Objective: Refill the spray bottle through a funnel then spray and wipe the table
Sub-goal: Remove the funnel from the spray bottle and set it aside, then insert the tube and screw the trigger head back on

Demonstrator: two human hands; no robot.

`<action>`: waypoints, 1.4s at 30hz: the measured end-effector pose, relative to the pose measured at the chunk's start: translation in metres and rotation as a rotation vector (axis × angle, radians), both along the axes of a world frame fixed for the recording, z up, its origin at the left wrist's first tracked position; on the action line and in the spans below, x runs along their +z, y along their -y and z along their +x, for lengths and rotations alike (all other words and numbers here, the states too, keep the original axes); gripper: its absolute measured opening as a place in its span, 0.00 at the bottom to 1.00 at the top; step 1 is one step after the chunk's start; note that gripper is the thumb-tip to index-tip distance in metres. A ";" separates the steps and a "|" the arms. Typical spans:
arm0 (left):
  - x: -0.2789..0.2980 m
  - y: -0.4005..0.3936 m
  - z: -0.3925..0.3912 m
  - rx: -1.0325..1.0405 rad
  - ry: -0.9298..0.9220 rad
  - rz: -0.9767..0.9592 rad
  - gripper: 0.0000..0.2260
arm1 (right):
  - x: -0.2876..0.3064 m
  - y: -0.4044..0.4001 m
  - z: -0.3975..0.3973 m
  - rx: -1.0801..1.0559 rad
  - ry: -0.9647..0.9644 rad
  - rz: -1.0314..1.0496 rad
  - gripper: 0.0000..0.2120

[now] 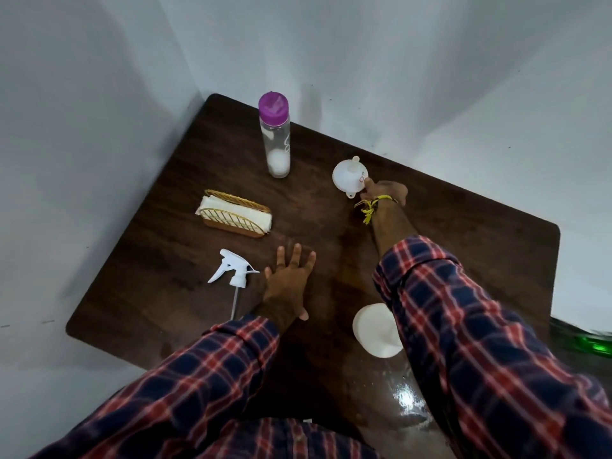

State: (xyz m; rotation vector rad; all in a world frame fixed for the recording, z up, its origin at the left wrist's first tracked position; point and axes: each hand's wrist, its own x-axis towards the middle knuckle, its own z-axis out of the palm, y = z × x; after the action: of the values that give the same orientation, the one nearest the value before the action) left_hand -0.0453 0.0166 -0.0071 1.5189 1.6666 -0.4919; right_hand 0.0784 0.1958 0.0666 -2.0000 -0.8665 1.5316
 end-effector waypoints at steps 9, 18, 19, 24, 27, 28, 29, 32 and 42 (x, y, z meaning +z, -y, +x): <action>0.012 0.002 0.004 0.005 -0.024 0.014 0.61 | 0.010 0.054 0.044 0.026 0.159 0.056 0.07; 0.020 0.038 0.011 -0.069 -0.044 0.194 0.50 | 0.040 0.177 0.119 0.290 0.488 0.411 0.10; 0.020 0.048 0.013 -0.070 -0.029 0.230 0.46 | 0.038 0.190 0.122 0.271 0.488 0.433 0.10; 0.011 0.112 0.011 -0.035 0.148 0.374 0.35 | 0.022 0.254 0.124 0.059 0.560 0.669 0.09; 0.008 0.138 -0.005 0.058 0.199 0.420 0.26 | 0.019 0.280 0.102 0.059 0.607 0.841 0.06; 0.009 0.144 -0.011 0.082 0.206 0.453 0.23 | 0.019 0.286 0.094 0.082 0.608 0.889 0.06; 0.012 0.148 -0.016 0.104 0.214 0.496 0.20 | 0.018 0.289 0.086 0.113 0.616 0.935 0.06; 0.024 0.158 -0.033 0.186 0.223 0.634 0.15 | 0.015 0.293 0.059 0.224 0.617 1.024 0.04; 0.029 0.186 -0.113 0.499 0.115 0.543 0.18 | -0.024 0.288 -0.050 0.551 0.395 0.619 0.03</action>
State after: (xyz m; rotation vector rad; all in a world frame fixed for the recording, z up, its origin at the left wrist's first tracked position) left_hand -0.1580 -0.1695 0.0218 1.3733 2.0963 0.3346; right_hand 0.0284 -0.0922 0.0426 -1.6739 -1.9055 0.9127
